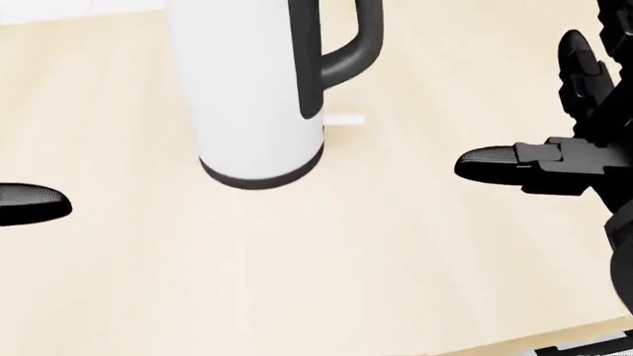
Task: Press the button to open the lid of the electric kettle.
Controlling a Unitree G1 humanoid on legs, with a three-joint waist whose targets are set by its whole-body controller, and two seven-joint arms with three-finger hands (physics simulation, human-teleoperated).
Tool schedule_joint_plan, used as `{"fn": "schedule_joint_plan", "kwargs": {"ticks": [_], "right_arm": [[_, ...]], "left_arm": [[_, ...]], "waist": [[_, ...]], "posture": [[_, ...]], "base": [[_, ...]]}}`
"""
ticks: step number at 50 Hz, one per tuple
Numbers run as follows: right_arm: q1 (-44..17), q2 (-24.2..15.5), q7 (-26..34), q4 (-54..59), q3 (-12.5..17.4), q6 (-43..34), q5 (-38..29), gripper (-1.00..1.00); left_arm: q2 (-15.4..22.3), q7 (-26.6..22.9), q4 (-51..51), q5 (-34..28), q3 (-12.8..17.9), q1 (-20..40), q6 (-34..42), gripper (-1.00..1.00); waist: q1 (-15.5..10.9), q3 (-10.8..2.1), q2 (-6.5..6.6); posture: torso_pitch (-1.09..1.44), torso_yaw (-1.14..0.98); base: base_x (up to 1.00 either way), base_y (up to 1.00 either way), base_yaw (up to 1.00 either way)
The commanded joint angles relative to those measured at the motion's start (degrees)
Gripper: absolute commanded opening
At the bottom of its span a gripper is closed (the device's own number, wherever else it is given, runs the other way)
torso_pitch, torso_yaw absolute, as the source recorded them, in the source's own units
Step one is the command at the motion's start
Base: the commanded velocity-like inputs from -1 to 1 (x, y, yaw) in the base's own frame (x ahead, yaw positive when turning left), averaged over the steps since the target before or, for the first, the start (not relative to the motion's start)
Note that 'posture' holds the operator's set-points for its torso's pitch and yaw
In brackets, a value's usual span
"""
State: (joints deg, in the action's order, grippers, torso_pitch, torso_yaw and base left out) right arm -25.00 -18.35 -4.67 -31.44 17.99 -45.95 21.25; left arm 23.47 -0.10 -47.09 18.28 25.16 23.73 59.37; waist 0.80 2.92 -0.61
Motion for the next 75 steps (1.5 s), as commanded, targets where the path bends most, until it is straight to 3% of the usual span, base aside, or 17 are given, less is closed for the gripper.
{"fn": "schedule_joint_plan", "kwargs": {"ticks": [1,2,3,5,7,16,28,38,43,51,61,75], "right_arm": [[-1.19,-0.45,-0.02,-1.45,0.31,0.88,0.27,1.00],[-1.26,-0.50,-0.04,-1.58,0.34,0.80,0.38,1.00],[-1.39,-0.60,-0.09,-1.67,0.42,0.66,0.50,1.00],[-1.60,-0.78,-0.18,-1.69,0.46,0.50,0.63,1.00],[-1.83,-0.91,-0.31,-1.93,0.39,0.23,0.73,1.00],[-3.58,-2.15,-1.07,-1.84,1.41,-0.82,1.74,1.00],[-6.20,-6.97,-3.00,7.05,5.12,1.05,5.04,1.00],[-5.92,-9.44,-2.91,12.27,4.87,4.89,4.25,1.00],[-6.03,-9.70,-2.88,12.29,4.93,4.68,4.28,1.00],[-6.07,-9.79,-2.90,11.86,4.91,4.26,4.26,1.00],[-5.96,-9.83,-2.77,11.54,5.05,4.10,4.34,1.00],[-5.91,-9.63,-2.51,11.00,4.79,3.75,3.84,1.00]], "left_arm": [[0.76,0.17,-0.57,-0.11,0.47,1.18,-1.40,1.00],[0.88,0.30,-0.49,-0.48,0.35,1.12,-1.96,1.00],[-1.25,1.40,-0.40,2.40,2.55,2.46,-0.42,1.00],[0.44,2.47,-0.20,2.99,2.58,2.30,-1.53,1.00],[1.02,3.71,-0.48,2.17,1.17,1.67,-3.52,1.00],[1.54,4.49,-1.18,6.36,2.33,1.61,-1.86,1.00],[3.24,4.69,-1.72,8.74,3.43,0.22,-3.34,1.00],[3.10,4.79,-0.44,9.53,4.02,-0.41,-3.27,1.00],[3.25,5.74,-0.05,10.47,4.19,-0.15,-2.36,1.00],[3.77,6.38,-0.03,11.42,4.27,0.06,-1.53,1.00],[3.89,6.80,-0.07,12.16,4.41,-0.11,-1.41,1.00],[4.07,7.21,-0.19,12.94,4.70,-0.29,-1.33,1.00]], "waist": [[-0.02,-0.85,-0.35],[0.05,-0.92,-0.20],[0.13,-0.99,0.02],[0.33,-1.28,0.91],[0.68,-1.62,2.61],[0.18,-1.94,1.06],[-0.43,-1.44,0.80],[-0.78,-1.12,0.72],[-0.86,-1.69,0.69],[-0.94,-4.15,0.64],[-1.05,-8.13,0.66],[-1.33,-15.12,0.80]], "posture": [[0.00,0.00],[0.00,0.00],[0.00,0.00],[0.00,0.00],[0.00,0.00],[0.00,0.00],[0.00,0.00],[0.00,0.00],[-0.03,0.00],[-0.11,0.00],[-0.21,0.00],[-0.35,0.00]], "base": [[0.00,0.00,0.00],[0.00,0.00,0.00],[0.00,0.00,0.00],[0.00,0.00,0.00],[0.00,0.00,0.00],[0.00,0.00,0.00],[0.00,0.00,0.00],[0.00,0.00,0.00],[0.00,0.00,0.00],[0.00,0.00,0.00],[0.00,0.00,0.00],[0.00,0.00,0.00]]}}
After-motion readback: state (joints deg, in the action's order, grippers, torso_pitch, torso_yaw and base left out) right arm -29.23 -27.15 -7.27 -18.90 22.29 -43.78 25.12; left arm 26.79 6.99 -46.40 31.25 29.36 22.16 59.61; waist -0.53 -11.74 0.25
